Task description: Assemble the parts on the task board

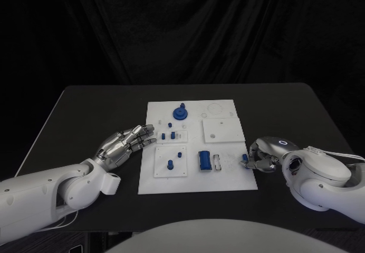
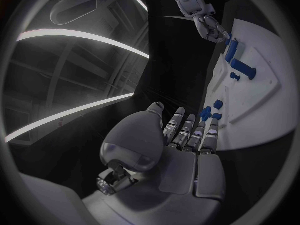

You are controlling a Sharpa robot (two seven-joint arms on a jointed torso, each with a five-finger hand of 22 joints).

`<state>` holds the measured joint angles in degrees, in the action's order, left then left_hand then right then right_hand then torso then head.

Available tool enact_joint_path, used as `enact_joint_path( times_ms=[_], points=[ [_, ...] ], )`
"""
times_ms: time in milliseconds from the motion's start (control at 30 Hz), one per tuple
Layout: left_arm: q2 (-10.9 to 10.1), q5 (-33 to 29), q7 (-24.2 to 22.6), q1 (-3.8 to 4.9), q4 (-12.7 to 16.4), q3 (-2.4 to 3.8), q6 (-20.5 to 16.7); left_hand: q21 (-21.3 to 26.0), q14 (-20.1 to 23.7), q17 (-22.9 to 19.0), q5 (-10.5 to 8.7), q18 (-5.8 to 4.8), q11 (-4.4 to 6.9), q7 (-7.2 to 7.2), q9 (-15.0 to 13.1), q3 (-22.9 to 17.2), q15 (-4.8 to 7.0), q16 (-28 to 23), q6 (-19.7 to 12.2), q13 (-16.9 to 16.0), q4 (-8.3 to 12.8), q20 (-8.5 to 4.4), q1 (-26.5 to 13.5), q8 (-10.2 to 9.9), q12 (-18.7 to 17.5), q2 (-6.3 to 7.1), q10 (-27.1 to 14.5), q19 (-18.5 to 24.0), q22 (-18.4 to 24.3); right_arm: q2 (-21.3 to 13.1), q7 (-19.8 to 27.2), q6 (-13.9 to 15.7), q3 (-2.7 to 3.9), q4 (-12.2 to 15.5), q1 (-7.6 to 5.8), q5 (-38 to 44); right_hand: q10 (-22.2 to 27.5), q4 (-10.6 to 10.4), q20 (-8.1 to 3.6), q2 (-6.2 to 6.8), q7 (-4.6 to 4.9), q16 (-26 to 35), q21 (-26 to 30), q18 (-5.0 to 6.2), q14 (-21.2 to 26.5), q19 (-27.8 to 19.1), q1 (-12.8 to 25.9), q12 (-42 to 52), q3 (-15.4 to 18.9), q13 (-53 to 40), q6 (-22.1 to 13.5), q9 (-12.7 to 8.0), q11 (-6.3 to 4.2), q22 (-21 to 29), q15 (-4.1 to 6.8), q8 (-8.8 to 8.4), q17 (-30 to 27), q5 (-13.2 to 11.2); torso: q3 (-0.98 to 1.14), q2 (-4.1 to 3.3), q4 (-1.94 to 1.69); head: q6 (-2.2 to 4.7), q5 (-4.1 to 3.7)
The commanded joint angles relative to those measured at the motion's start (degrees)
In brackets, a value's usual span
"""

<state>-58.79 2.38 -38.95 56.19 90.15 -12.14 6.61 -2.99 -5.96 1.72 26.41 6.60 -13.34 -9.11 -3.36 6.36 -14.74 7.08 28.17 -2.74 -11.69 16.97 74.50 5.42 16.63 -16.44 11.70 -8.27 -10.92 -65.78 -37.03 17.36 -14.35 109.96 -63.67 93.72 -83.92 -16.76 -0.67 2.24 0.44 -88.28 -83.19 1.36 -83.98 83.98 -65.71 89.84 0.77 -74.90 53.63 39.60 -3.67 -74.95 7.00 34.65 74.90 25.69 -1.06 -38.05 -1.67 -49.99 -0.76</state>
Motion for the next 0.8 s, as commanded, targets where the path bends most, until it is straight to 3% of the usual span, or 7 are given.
enact_joint_path(
  times_ms=[33,200,300,533,667,733,800],
  points=[
    [0.1,-0.2,-0.9,-0.07,0.1,0.04,0.6,-0.3,-0.5,0.1,0.30,-0.71,-0.26,-1.82,-0.1,-0.5,-0.09,0.4,0.5,-0.1,0.0,-0.11,0.7,0.3,0.5,0.10,0.4,-0.5,-0.1,0.3,-1.9,-2.1,0.01,-0.2,0.24,1.5,-6.1,0.0,0.67,-0.14,0.53,0.3,0.2,0.50,-5.2,2.9,0.7,0.2,0.2,-15.1,-0.6,-1.0,0.70,-12.6,-0.68,-1.14,10.8,-0.5,0.00,-0.06,0.05,-0.01,0.10],
    [0.2,-0.2,-0.7,-0.07,0.0,0.04,0.7,-0.3,-0.5,0.1,0.35,-0.77,-0.64,-1.76,-0.1,-0.6,-0.11,0.5,0.5,-0.1,0.1,-0.12,0.8,0.4,0.7,0.09,0.7,-0.5,-0.1,1.0,-1.9,-2.3,0.02,-0.7,0.47,1.5,-6.1,0.2,1.00,-0.04,0.87,0.4,0.3,0.52,-5.2,2.9,-0.2,0.2,-0.4,-15.1,-0.3,-2.8,1.05,-12.5,-1.00,-3.00,10.7,-0.5,0.01,-0.06,-0.01,-0.01,0.12],
    [0.3,-0.2,-0.5,-0.07,0.0,0.04,0.7,-0.4,-0.5,0.1,0.37,-0.79,-0.74,-1.74,-0.1,-0.7,-0.11,0.5,0.5,-0.1,0.2,-0.12,0.8,0.4,0.8,0.10,0.7,-0.6,-0.1,1.5,-1.8,-2.5,0.02,-1.1,0.63,1.5,-6.1,0.3,1.12,0.23,0.90,0.4,0.3,0.52,-5.1,2.9,-2.0,0.2,-1.1,-15.1,0.3,-3.9,1.09,-12.6,-1.06,-3.92,10.6,1.1,-0.02,-0.04,0.00,-0.01,0.11],
    [0.5,-0.2,-0.4,-0.08,-0.2,0.04,0.9,-0.4,-0.5,0.1,0.38,-0.80,-0.77,-1.75,-0.1,-0.7,-0.12,0.5,0.5,-0.1,0.2,-0.12,0.9,0.4,0.8,0.09,0.8,-0.6,-0.1,2.7,-1.5,-3.0,0.02,-2.2,0.88,1.1,-6.1,0.1,1.29,0.07,1.20,0.5,0.4,0.54,-5.1,2.9,-3.6,0.2,-3.0,-15.1,0.7,-6.2,1.33,-12.5,-1.24,-6.08,10.4,8.6,-0.05,0.02,-0.07,-0.01,-0.04],
    [0.6,-0.2,-0.3,-0.09,-0.2,0.04,1.0,-0.4,-0.6,0.1,0.39,-0.81,-0.83,-1.76,-0.1,-0.8,-0.13,0.5,0.5,-0.2,0.2,-0.12,0.9,0.4,0.9,0.08,0.9,-0.6,-0.1,3.2,-0.7,-2.8,0.03,-2.9,0.92,-0.6,-6.1,0.3,1.39,0.19,1.56,0.5,0.4,0.53,-5.1,2.9,-6.2,0.2,-6.0,-15.1,0.2,-7.5,1.59,-12.5,-1.41,-7.32,10.5,19.2,-0.03,0.04,-0.04,-0.01,-0.16],
    [0.6,-0.2,-0.2,-0.10,-0.2,0.04,1.1,-0.4,-0.6,0.1,0.40,-0.82,-0.89,-1.77,-0.1,-0.8,-0.15,0.6,0.5,-0.2,0.3,-0.12,0.9,0.4,1.0,0.06,0.9,-0.6,-0.1,3.3,0.3,-2.0,0.03,-3.0,0.94,-1.6,-6.1,0.5,1.50,0.47,1.71,0.4,0.3,0.50,-5.1,3.0,-6.9,0.2,-7.3,-15.1,0.1,-8.0,1.71,-12.6,-1.51,-7.62,10.6,22.3,-0.02,0.04,-0.03,-0.01,-0.06],
    [0.6,-0.2,-0.2,-0.11,-0.3,0.04,1.1,-0.4,-0.6,0.1,0.42,-0.87,-1.10,-1.73,0.0,-1.0,-0.19,0.6,0.6,-0.3,0.3,-0.11,1.0,0.4,1.4,0.03,1.3,-0.7,-0.1,3.4,1.9,-0.5,0.03,-3.0,0.94,-4.0,-6.1,0.7,1.54,0.75,1.71,0.3,0.1,0.45,-5.2,3.1,-7.6,0.2,-8.0,-15.1,0.3,-8.1,1.71,-12.7,-1.55,-7.55,10.8,23.4,-0.02,0.06,-0.05,-0.01,-0.01]
  ],
)
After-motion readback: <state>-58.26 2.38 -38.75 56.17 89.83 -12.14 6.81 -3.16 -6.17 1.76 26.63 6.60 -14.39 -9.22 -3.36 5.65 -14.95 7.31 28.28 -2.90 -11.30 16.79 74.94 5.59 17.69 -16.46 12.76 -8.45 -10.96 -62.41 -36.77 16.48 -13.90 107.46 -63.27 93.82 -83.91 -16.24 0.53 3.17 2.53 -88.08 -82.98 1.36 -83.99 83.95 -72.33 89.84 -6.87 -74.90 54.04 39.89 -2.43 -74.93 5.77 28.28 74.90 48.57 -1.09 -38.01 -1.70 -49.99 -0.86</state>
